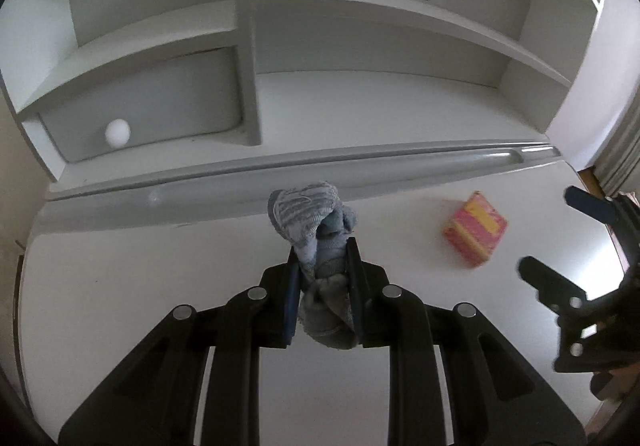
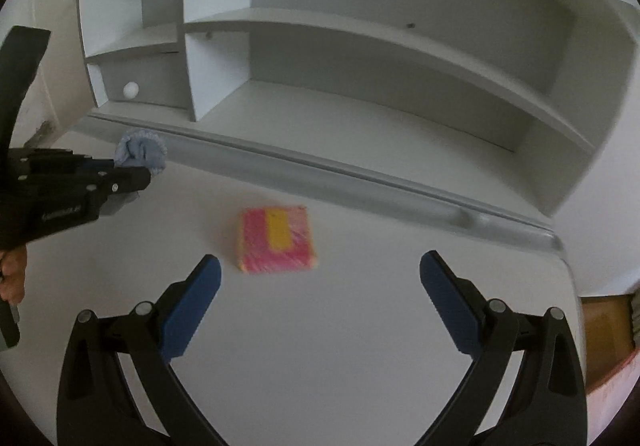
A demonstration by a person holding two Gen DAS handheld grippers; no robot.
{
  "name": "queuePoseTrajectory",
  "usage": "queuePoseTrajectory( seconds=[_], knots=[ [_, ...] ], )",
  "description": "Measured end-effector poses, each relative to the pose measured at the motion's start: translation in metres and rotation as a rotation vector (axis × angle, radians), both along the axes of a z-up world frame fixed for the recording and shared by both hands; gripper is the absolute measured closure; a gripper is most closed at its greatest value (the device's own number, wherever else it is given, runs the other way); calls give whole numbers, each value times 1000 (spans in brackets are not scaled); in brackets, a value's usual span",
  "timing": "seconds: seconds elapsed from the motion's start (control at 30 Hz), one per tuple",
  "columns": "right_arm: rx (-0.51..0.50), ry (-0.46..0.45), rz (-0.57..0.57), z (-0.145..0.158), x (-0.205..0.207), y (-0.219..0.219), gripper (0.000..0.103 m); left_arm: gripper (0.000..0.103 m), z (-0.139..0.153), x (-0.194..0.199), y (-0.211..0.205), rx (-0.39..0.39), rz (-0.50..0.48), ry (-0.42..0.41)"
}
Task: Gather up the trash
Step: 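Grasp the grey cloth with the left tool while the right tool grasps the pink snack box, then carry the grey cloth and pink snack box over the bin with both tools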
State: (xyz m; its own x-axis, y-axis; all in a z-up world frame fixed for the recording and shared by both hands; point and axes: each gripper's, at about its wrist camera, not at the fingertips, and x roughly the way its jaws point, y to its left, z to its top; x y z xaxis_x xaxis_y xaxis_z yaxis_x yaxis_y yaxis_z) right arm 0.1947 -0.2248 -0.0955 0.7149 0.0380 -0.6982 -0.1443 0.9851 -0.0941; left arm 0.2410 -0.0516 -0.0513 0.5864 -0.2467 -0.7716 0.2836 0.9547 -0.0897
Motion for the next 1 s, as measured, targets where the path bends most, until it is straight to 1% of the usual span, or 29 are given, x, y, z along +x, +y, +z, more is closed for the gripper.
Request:
queuePoseTrajectory(
  seconds=[0.07,0.17,0.2,0.27,0.33,0.37,0.4,0.43,0.47,0.63,0.7,0.83,0.93,1.0],
  knots=[
    [11,30,8,-4,12,6,7,83,-3,5,7,-4,7,8],
    [1,61,13,-11,30,17,7,83,-6,10,18,-6,16,20],
    [-1,69,14,-12,33,19,8,83,-7,9,20,-7,19,22],
    [-2,89,14,-17,38,22,14,83,-8,10,25,-13,28,24],
    [17,120,9,-23,42,21,27,83,-8,10,29,-14,31,24],
    [39,140,6,-26,44,20,30,83,-9,14,27,-15,32,24],
    [51,144,7,-28,45,19,35,83,-10,16,24,-13,33,22],
    [65,142,7,-28,44,18,46,83,-9,14,24,-13,31,21],
    [80,140,13,-27,43,17,50,83,-9,13,23,-12,30,21],
    [97,123,18,-20,30,17,50,83,-2,4,17,-12,21,3],
    [105,101,9,-10,17,13,50,83,7,-5,16,-15,19,-14],
    [127,40,-27,15,-18,-8,50,83,27,-30,9,-22,2,-51],
    [149,-9,-84,32,-57,-36,50,83,45,-56,-11,-27,-34,-87],
    [156,-35,-142,38,-89,-63,50,83,54,-78,-31,-40,-76,-104]
  ],
)
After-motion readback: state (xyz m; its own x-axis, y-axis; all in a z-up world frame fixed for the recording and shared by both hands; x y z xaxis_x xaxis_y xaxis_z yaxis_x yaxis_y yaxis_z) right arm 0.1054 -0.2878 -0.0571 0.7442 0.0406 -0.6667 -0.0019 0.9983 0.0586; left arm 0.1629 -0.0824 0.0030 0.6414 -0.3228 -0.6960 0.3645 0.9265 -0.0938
